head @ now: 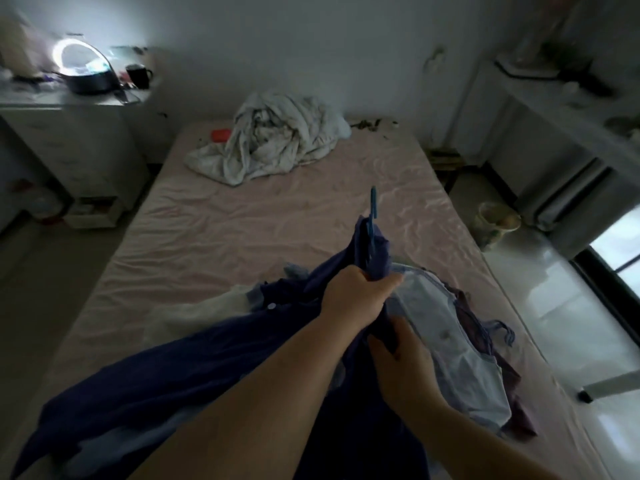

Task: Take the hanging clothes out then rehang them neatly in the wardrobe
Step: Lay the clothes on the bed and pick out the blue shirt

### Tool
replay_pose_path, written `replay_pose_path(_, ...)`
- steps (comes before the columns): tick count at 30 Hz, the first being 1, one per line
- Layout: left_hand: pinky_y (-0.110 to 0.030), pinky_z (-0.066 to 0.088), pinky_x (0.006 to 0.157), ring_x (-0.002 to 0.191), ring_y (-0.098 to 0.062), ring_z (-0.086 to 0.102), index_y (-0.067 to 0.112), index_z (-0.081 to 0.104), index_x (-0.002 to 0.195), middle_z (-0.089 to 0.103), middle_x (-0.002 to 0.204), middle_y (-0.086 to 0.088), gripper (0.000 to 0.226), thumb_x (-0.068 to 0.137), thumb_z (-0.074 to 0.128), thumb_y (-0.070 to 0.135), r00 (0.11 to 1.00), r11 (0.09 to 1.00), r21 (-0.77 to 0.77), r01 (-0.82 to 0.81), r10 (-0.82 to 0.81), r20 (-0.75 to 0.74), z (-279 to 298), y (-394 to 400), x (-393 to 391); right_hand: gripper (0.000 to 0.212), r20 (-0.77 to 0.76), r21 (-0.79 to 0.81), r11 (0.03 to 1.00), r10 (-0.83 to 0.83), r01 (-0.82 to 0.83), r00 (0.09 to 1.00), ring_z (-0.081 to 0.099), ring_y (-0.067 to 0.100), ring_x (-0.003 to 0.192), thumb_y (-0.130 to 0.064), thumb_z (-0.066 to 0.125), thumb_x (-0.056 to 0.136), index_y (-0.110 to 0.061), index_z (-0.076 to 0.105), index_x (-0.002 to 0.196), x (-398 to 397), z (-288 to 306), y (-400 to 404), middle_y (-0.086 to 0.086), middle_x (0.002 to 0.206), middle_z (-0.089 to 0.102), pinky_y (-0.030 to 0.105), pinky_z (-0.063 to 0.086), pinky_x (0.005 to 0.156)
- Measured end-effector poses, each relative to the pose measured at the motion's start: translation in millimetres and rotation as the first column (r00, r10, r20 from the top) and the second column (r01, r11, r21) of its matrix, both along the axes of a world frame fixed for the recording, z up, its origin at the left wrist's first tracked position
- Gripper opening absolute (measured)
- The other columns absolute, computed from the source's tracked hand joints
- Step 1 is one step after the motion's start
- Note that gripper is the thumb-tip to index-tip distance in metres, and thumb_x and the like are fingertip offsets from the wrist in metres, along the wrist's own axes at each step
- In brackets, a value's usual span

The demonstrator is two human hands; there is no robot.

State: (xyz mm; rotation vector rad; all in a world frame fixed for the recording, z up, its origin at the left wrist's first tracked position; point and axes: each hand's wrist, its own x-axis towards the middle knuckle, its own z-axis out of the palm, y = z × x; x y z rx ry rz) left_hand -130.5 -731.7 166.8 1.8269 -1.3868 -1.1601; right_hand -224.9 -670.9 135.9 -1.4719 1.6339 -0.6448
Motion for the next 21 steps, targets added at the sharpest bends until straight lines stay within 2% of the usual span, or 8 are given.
replay_pose_path(5, -0.026, 0.028, 0.044, 0.045, -0.018, 0.037, 0.015, 0.033, 0.057, 0.036, 0.052, -0.003, 0.042, 0.085, 0.060, 0.029, 0.985, 0.999, 0.031, -0.037, 0.031, 0.168, 12, 21, 39, 0.005, -0.119, -0.075, 0.987, 0.132, -0.142, 0.984, 0.058, 0.013, 0.075, -0.021, 0.046, 0.093, -0.023, 0.049, 0.097, 43, 26, 30, -0.005, 0.086, 0.061, 0.031, 0.047, 0.065)
replay_pose_path(7, -0.029, 0.037, 0.052, 0.058, -0.021, 0.048, 0.014, 0.042, 0.066, 0.043, 0.060, -0.002, 0.030, 0.087, 0.058, 0.028, 0.979, 0.999, -0.006, -0.033, 0.033, 0.203, 19, 30, 56, 0.010, -0.108, -0.055, 0.975, 0.208, -0.215, 0.972, 0.058, 0.013, 0.081, -0.026, 0.049, 0.092, -0.025, 0.049, 0.101, 56, 35, 35, -0.005, 0.091, 0.061, 0.027, 0.047, 0.067)
replay_pose_path(9, -0.034, 0.044, 0.064, 0.075, -0.024, 0.057, 0.012, 0.054, 0.091, 0.057, 0.078, -0.004, 0.018, 0.087, 0.056, 0.029, 0.975, 1.000, -0.026, 0.000, 0.005, 0.222, 30, 39, 76, 0.017, -0.064, -0.021, 0.947, 0.318, -0.320, 0.946, 0.058, 0.012, 0.083, -0.033, 0.054, 0.089, -0.025, 0.051, 0.104, 68, 44, 38, -0.006, 0.092, 0.062, 0.026, 0.044, 0.069)
replay_pose_path(12, -0.031, 0.045, 0.075, 0.098, -0.028, 0.061, 0.011, 0.056, 0.118, 0.064, 0.113, -0.010, 0.034, 0.087, 0.055, 0.025, 0.973, 0.996, -0.078, 0.053, -0.034, 0.230, 53, 52, 111, 0.015, -0.016, -0.042, 0.946, 0.321, -0.321, 0.947, 0.050, 0.008, 0.067, -0.030, 0.056, 0.088, -0.016, 0.057, 0.092, 72, 62, 31, -0.004, 0.076, 0.057, 0.025, 0.040, 0.066)
replay_pose_path(14, -0.030, 0.044, 0.076, 0.098, -0.026, 0.060, 0.010, 0.060, 0.107, 0.065, 0.110, -0.009, 0.024, 0.088, 0.052, 0.022, 0.971, 0.988, -0.115, 0.101, -0.073, 0.229, 74, 60, 132, 0.006, -0.043, -0.092, 0.966, 0.237, -0.240, 0.971, 0.051, 0.011, 0.069, -0.026, 0.057, 0.088, -0.021, 0.056, 0.084, 66, 73, 15, -0.005, 0.074, 0.056, 0.033, 0.045, 0.071)
replay_pose_path(16, -0.030, 0.043, 0.073, 0.091, -0.025, 0.060, 0.014, 0.055, 0.082, 0.064, 0.097, -0.007, 0.011, 0.088, 0.050, 0.022, 0.962, 0.980, -0.151, 0.133, -0.091, 0.259, 93, 65, 151, 0.005, -0.114, -0.168, 0.974, 0.133, -0.151, 0.985, 0.053, 0.015, 0.072, -0.022, 0.058, 0.087, -0.025, 0.054, 0.090, 62, 88, -6, -0.003, 0.080, 0.057, 0.037, 0.047, 0.074)
replay_pose_path(18, -0.029, 0.040, 0.071, 0.083, -0.020, 0.057, 0.023, 0.045, 0.068, 0.059, 0.086, -0.001, 0.021, 0.089, 0.050, 0.023, 0.950, 0.973, -0.192, 0.129, -0.066, 0.305, 115, 71, 164, 0.024, -0.156, -0.301, 0.949, 0.043, -0.089, 0.987, 0.053, 0.017, 0.081, -0.018, 0.060, 0.086, -0.017, 0.055, 0.110, 62, 110, -27, 0.004, 0.099, 0.057, 0.035, 0.045, 0.076)
replay_pose_path(21, -0.029, 0.041, 0.074, 0.083, -0.014, 0.053, 0.026, 0.045, 0.071, 0.056, 0.087, 0.005, 0.021, 0.091, 0.048, 0.028, 0.905, 0.961, -0.247, 0.128, -0.011, 0.426, 146, 87, 182, 0.045, -0.287, -0.518, 0.839, 0.013, -0.166, 0.958, 0.044, 0.028, 0.117, -0.017, 0.057, 0.088, -0.007, 0.046, 0.130, 68, 155, -51, 0.015, 0.130, 0.045, 0.032, 0.031, 0.098)
